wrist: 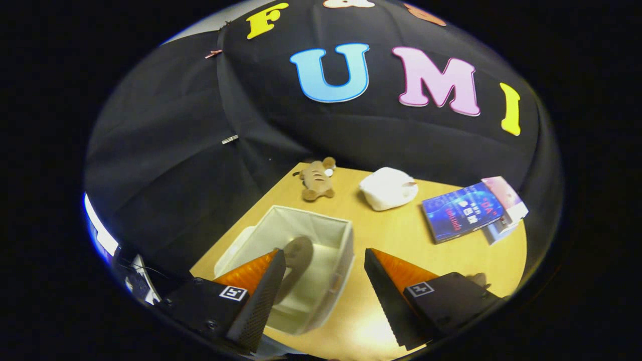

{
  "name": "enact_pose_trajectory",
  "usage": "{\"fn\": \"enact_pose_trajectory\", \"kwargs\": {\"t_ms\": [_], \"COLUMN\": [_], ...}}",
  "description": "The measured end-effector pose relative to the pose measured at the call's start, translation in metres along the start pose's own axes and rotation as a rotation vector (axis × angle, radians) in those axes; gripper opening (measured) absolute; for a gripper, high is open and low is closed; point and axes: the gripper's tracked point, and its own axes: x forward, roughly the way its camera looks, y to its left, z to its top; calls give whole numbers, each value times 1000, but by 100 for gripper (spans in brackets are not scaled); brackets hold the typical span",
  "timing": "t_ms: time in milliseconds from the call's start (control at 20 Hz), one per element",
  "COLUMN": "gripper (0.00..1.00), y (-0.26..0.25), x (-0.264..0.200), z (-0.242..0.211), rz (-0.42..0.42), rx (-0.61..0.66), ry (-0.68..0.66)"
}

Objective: Open the storage box then place both shoes into the box .Put the left shoe in first, then the right shoe, with the right side of both shoes facing outward in a uniform manner.

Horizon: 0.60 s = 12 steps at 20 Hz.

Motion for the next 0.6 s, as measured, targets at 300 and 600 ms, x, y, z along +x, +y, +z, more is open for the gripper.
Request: {"fn": "enact_pose_trajectory", "kwargs": {"t_ms": [300, 600], "gripper": [98, 98], "y": [-129, -254], "x": [-80, -107], "z": [-43, -149], "rz": [-190, -383], "rx": [17, 100], "ry": [25, 186]}}
